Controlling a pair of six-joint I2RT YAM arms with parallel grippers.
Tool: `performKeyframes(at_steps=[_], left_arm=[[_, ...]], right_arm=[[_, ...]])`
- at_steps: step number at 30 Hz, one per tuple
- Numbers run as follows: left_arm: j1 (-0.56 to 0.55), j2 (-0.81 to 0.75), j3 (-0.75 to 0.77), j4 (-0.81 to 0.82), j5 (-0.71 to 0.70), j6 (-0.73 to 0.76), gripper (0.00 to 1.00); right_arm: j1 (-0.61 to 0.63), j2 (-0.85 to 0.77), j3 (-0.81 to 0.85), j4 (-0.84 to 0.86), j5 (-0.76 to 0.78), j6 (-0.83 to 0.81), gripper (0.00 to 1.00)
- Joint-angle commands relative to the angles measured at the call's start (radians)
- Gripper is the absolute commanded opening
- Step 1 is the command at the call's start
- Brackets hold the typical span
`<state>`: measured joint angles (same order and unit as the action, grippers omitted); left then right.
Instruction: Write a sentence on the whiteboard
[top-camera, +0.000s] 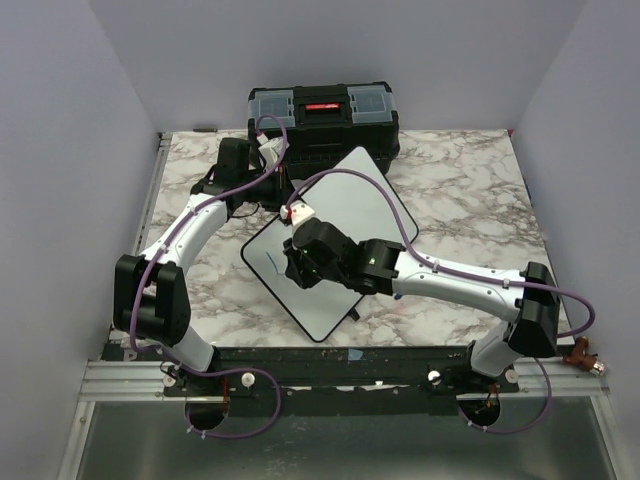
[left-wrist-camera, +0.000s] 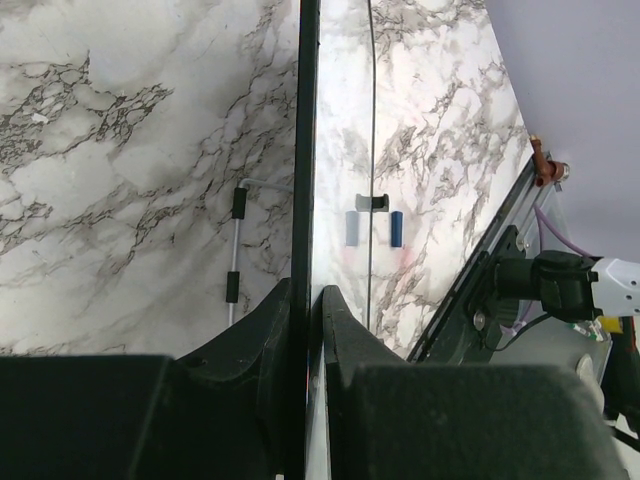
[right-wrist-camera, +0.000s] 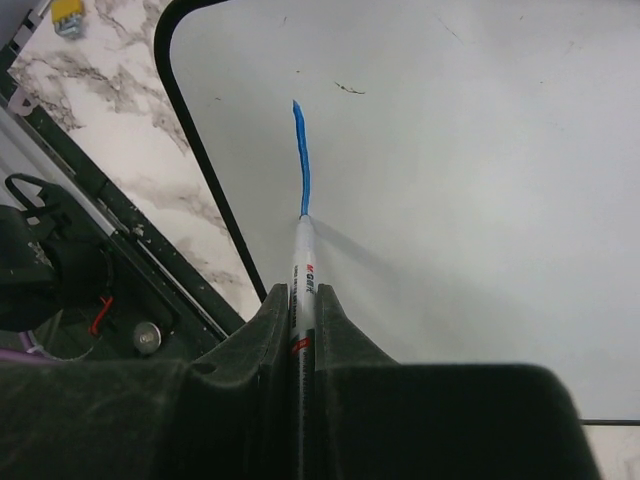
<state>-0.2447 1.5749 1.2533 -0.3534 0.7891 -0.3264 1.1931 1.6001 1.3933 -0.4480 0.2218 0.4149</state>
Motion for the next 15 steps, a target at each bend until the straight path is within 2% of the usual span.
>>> performKeyframes(at_steps=[1, 8, 15], left_arm=[[-0.007, -0.024, 0.011, 0.043, -0.054, 0.046, 0.0], [-0.007, -0.023, 0.01, 0.043, -0.059, 0.047, 0.0], [-0.007, -0.026, 0.011, 0.044, -0.059, 0.047, 0.0]], right_arm=[[0.011, -0.033, -0.006, -0.031, -0.024, 0.008, 0.01], [0.01, -0.068, 0.025, 0.058, 0.022, 0.004, 0.01], [0.01, -0.024, 0.073, 0.098, 0.097, -0.007, 0.01]])
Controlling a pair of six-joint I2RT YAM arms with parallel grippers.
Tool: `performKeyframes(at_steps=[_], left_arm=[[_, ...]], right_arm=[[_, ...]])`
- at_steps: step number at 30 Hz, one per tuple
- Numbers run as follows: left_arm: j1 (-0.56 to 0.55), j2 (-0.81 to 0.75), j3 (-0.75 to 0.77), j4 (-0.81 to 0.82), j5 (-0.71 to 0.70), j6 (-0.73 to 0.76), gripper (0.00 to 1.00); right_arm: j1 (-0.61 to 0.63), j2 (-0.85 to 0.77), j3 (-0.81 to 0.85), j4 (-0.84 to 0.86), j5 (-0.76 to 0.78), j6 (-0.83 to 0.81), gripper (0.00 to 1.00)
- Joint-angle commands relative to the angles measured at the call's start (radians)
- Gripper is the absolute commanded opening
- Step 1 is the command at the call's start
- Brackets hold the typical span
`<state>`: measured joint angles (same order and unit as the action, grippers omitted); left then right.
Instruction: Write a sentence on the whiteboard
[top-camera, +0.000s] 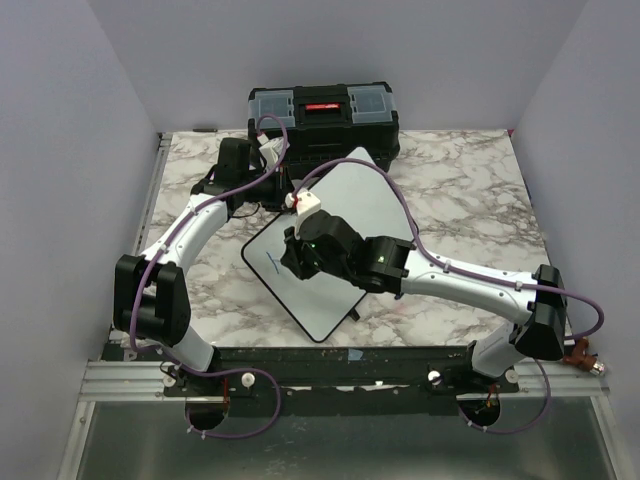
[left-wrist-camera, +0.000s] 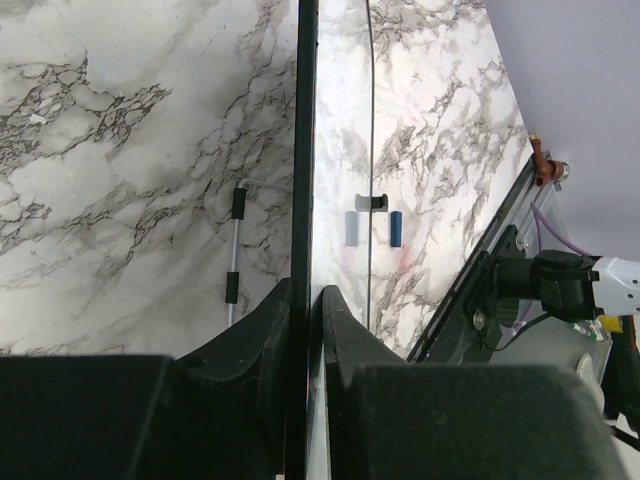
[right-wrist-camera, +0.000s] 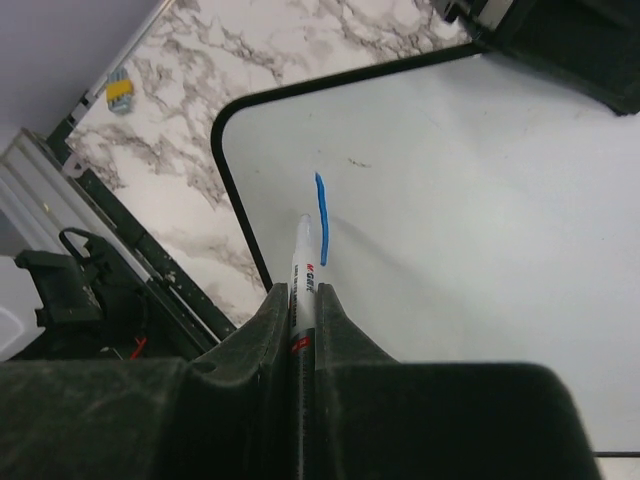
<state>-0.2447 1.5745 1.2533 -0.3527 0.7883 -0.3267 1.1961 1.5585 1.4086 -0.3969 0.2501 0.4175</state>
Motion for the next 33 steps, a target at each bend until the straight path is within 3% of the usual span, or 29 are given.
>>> performKeyframes(at_steps=[1, 33], left_arm=[[-0.007, -0.025, 0.01, 0.043, -0.058, 0.046, 0.0], [-0.011, -0.039, 0.008, 0.045, -0.057, 0.041, 0.0]], right_arm=[[0.007, 0.029, 0.066, 0.047, 0.075, -0.012, 0.01], [0.006, 0.12, 0.074, -0.018, 0.219, -0.003, 0.01]])
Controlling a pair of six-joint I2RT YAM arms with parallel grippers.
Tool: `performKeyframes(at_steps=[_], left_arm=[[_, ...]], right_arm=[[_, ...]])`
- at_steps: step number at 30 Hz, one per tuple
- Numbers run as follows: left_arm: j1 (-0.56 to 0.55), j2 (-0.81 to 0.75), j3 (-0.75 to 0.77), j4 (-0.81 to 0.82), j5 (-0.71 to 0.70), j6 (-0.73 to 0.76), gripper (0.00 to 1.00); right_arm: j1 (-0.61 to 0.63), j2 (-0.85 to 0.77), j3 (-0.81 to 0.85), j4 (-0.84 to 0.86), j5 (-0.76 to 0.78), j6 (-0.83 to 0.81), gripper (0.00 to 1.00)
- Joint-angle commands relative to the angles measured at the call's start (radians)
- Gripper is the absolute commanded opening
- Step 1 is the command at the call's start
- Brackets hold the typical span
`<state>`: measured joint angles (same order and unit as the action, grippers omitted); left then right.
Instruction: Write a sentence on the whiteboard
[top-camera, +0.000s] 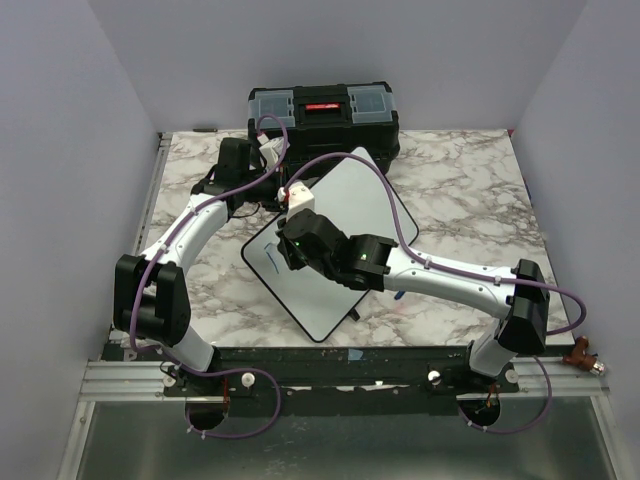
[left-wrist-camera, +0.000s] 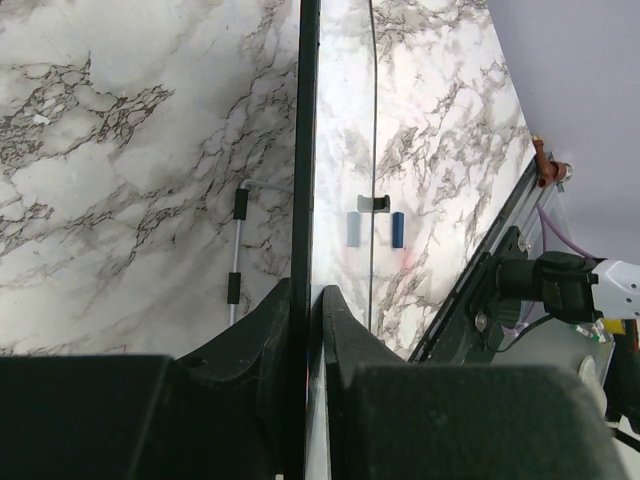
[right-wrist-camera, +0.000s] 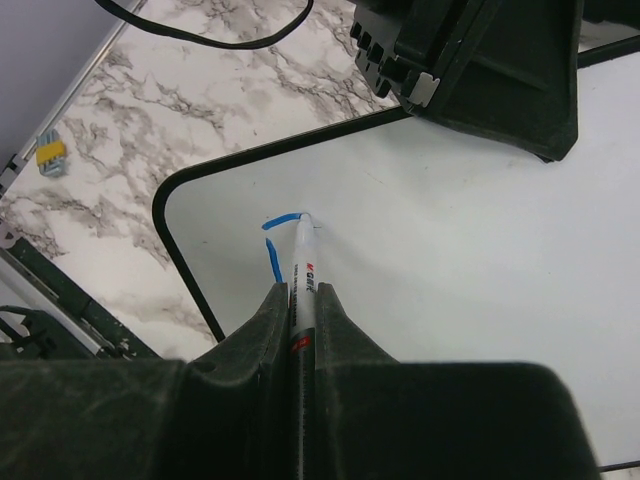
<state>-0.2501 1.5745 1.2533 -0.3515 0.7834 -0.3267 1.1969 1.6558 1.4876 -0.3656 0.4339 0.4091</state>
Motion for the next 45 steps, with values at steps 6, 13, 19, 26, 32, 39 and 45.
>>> performKeyframes(at_steps=[6, 13, 19, 26, 32, 39, 45], left_arm=[[-0.006, -0.043, 0.008, 0.043, -0.055, 0.04, 0.0], [-0.006, -0.044, 0.007, 0.042, -0.061, 0.038, 0.0], [-0.006, -0.042, 0.009, 0.04, -0.063, 0.038, 0.0], [-0.006, -0.039, 0.016, 0.03, -0.068, 0.041, 0.0], [-0.006, -0.041, 0.036, 0.012, -0.073, 0.044, 0.0], [-0.006, -0.057, 0.022, 0.026, -0.06, 0.034, 0.0], [-0.006, -0.038, 0.088, -0.023, -0.076, 0.05, 0.0]], right_arm=[[0.005, 0.016, -0.028, -0.063, 0.0, 0.011, 0.01], [0.005, -0.01, -0.038, -0.067, -0.052, 0.025, 0.01], [0.005, -0.016, -0.031, -0.081, -0.107, 0.031, 0.01], [0.005, -0.029, -0.026, -0.07, -0.129, 0.03, 0.01], [0.006, -0.183, -0.115, 0.134, -0.167, 0.018, 0.01], [0.005, -0.348, -0.24, 0.296, -0.068, 0.016, 0.01], [-0.03, -0.297, -0.165, 0.187, -0.058, 0.007, 0.02]])
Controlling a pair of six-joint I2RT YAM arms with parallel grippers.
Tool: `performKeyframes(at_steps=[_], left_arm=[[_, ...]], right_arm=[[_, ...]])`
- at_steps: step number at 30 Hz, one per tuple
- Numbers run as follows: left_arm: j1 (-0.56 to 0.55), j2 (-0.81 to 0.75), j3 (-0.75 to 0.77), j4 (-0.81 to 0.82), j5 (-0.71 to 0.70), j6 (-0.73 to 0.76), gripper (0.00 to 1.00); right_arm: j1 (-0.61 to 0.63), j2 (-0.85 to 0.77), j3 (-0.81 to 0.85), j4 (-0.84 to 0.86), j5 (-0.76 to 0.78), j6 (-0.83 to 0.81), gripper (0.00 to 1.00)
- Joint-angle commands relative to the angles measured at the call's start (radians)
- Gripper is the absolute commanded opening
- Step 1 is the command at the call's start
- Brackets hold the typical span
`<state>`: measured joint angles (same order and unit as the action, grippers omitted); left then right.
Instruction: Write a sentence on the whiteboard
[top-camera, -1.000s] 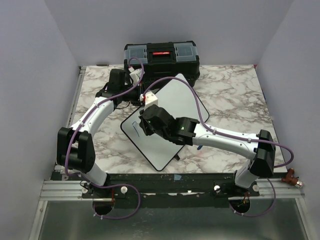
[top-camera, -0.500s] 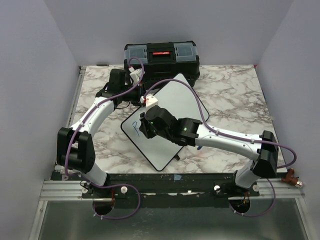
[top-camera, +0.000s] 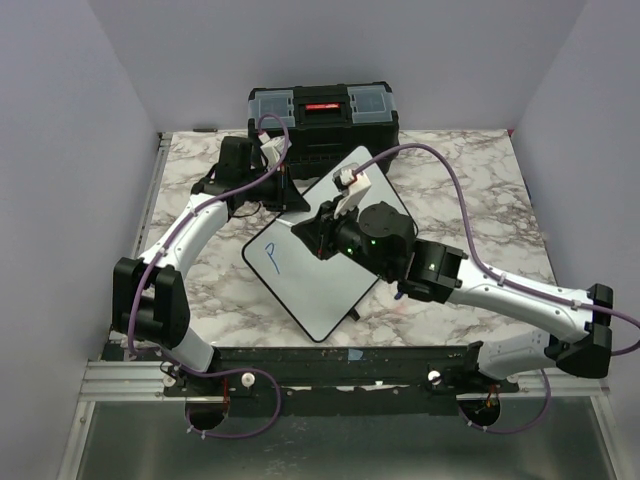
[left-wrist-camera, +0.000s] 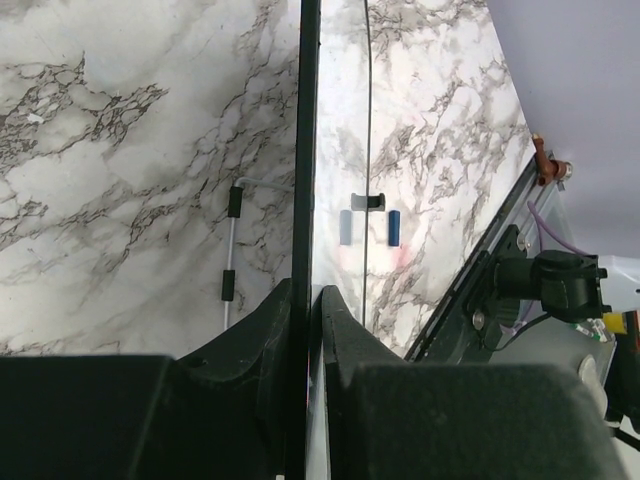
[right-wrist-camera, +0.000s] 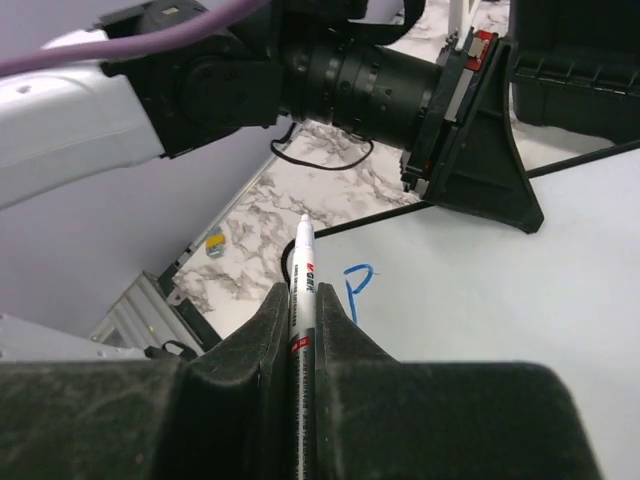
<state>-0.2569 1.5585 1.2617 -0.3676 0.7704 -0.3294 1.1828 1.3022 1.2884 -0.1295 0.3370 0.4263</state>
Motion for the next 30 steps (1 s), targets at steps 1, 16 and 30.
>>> performKeyframes(at_steps=[1, 16, 30], left_arm=[[0.001, -0.019, 0.093, -0.022, -0.063, 0.054, 0.0], [0.002, -0.029, 0.07, 0.006, -0.038, 0.04, 0.0], [0.002, -0.02, 0.053, 0.027, -0.052, 0.027, 0.0]], right_arm=[[-0.019, 0.057, 0.039, -0.056, 0.04, -0.01, 0.05], [-0.024, -0.104, -0.133, -0.076, 0.136, -0.046, 0.01], [-0.046, -0.062, -0.17, -0.03, 0.042, -0.054, 0.01]])
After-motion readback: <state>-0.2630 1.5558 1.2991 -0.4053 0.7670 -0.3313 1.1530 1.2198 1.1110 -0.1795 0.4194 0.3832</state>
